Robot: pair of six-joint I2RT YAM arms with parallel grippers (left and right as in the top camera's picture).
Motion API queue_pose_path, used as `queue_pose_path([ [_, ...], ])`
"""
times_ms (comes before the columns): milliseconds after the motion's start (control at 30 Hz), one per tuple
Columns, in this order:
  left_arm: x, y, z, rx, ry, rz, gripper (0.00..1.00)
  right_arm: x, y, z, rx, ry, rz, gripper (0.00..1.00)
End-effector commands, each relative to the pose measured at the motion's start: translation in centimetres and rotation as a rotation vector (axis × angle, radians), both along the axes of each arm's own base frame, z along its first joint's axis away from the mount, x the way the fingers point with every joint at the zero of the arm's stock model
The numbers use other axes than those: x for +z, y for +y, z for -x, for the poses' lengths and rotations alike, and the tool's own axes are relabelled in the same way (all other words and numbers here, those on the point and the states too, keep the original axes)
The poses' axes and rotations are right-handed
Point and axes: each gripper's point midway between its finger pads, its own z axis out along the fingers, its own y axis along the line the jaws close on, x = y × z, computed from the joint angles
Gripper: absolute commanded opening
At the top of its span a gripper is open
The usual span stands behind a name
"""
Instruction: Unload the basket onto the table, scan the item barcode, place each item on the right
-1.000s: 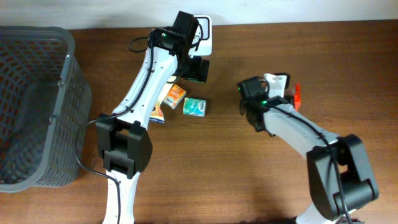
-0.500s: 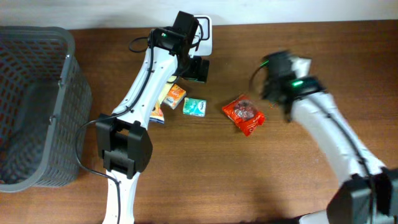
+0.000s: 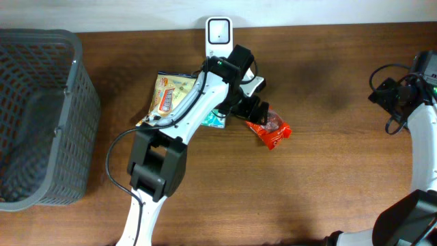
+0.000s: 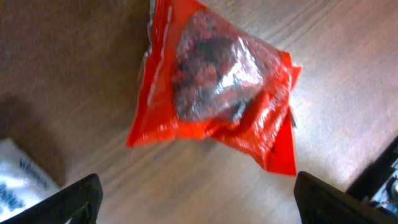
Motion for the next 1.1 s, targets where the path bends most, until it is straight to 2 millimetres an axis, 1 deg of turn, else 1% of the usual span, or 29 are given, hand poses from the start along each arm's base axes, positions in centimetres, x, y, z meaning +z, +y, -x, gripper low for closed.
queue_pose_path([
  [0, -4.8, -0.4, 0.2, -0.021, 0.071, -0.005, 0.91, 0.6, -0.2, 0.0, -0.003, -0.015, 0.005, 0.98],
  [33, -6.4, -0.6, 0.2, -0.022, 0.09, -0.007, 0.86, 0.6, -0.2, 0.0, -0.003, -0.015, 0.005, 0.98],
  [67, -6.8, -1.2, 0.3, -0.029, 0.104, 0.019, 0.68, 0.6, -0.2, 0.0, -0.003, -0.015, 0.005, 0.98],
  [100, -6.7, -1.5, 0.1, -0.031, 0.093, 0.036, 0.58, 0.6, -0.2, 0.0, -0.003, -0.015, 0.005, 0.98],
  [133, -6.6, -1.8, -0.4, -0.032, 0.071, 0.05, 0.5, 0.6, -0.2, 0.0, -0.003, -0.015, 0.005, 0.98],
  [200, -6.5, -2.2, -1.2, -0.033, 0.037, 0.067, 0.28, 0.6, -0.2, 0.0, -0.003, -0.015, 0.005, 0.98],
  [233, -6.6, -2.1, -1.5, -0.03, 0.02, 0.054, 0.18, 0.6, -0.2, 0.0, -0.003, -0.015, 0.005, 0.98],
  [300, -7.0, -1.2, -2.3, -0.015, -0.02, -0.007, 0.08, 0.6, -0.2, 0.0, -0.003, -0.015, 0.005, 0.98],
  [333, -6.7, -0.4, -3.0, -0.002, -0.054, -0.053, 0.0, 0.6, -0.2, 0.0, -0.003, -0.015, 0.005, 0.98],
  [367, -5.7, 0.3, -3.9, 0.013, -0.103, -0.105, 0.0, 0.6, -0.2, 0.0, -0.003, -0.015, 0.005, 0.98],
  [433, -2.3, 2.5, -6.8, 0.066, -0.254, -0.226, 0.0, 0.6, -0.2, 0.0, -0.003, -0.015, 0.005, 0.98],
  [467, 0.0, 3.9, -8.5, 0.104, -0.35, -0.302, 0.0, 0.6, -0.2, 0.0, -0.003, -0.015, 0.005, 0.98],
  [500, 1.7, 4.8, -9.6, 0.135, -0.419, -0.351, 0.0, 0.6, -0.2, 0.0, -0.003, -0.015, 0.005, 0.98],
  [533, 4.6, 6.6, -11.7, 0.188, -0.547, -0.442, 0.0, 0.6, -0.2, 0.0, -0.003, -0.015, 0.005, 0.98],
  [567, 8.6, 9.7, -13.9, 0.291, -0.716, -0.599, 0.0, 0.6, -0.2, 0.0, -0.003, -0.015, 0.005, 0.98],
  [600, 11.7, 12.2, -15.2, 0.385, -0.837, -0.73, 0.0, 0.6, -0.2, 0.0, -0.003, -0.015, 0.005, 0.98],
  [633, 13.5, 14.0, -16.0, 0.433, -0.914, -0.828, 0.0, 0.6, -0.2, 0.0, -0.003, -0.015, 0.005, 0.98],
  [667, 14.1, 15.1, -16.6, 0.443, -0.941, -0.878, 0.0, 0.6, -0.2, 0.0, -0.003, -0.015, 0.005, 0.98],
  [700, 14.3, 16.4, -17.2, 0.438, -0.939, -0.9, 0.0, 0.6, -0.2, 0.0, -0.003, -0.015, 0.005, 0.98],
  [733, 14.3, 17.3, -17.5, 0.453, -0.934, -0.906, 0.0, 0.6, -0.2, 0.0, -0.003, -0.015, 0.005, 0.98],
  [767, 14.3, 19.0, -17.9, 0.479, -0.922, -0.921, 0.0, 0.6, -0.2, 0.0, -0.003, -0.015, 0.005, 0.98],
  [800, 14.1, 20.3, -18.3, 0.498, -0.91, -0.934, 0.0, 0.6, -0.2, 0.0, -0.003, -0.015, 0.005, 0.98],
  [867, 13.5, 22.0, -18.8, 0.532, -0.914, -1.015, 0.0, 0.6, -0.2, 0.0, -0.003, -0.015, 0.005, 0.98],
  [900, 13.0, 22.2, -18.9, 0.535, -0.916, -1.046, 0.0, 0.6, -0.2, 0.0, -0.003, -0.015, 0.006, 0.98],
  [933, 12.0, 21.7, -19.0, 0.515, -0.907, -1.052, 0.0, 0.6, -0.2, 0.0, -0.003, -0.015, 0.005, 0.99],
  [967, 10.5, 20.8, -19.1, 0.487, -0.899, -1.058, 0.0, 0.6, -0.2, 0.0, -0.003, -0.015, 0.005, 0.98],
  [1000, 9.0, 19.6, -19.1, 0.456, -0.893, -1.062, 0.0, 0.6, -0.2, 0.0, -0.003, -0.015, 0.005, 0.98],
  [1033, 7.8, 18.6, -19.0, 0.426, -0.887, -1.066, 0.0, 0.6, -0.2, 0.0, -0.003, -0.015, 0.005, 0.99],
  [1067, 6.8, 16.9, -18.5, 0.385, -0.887, -1.064, 0.0, 0.6, -0.2, 0.0, -0.003, -0.015, 0.005, 0.98],
])
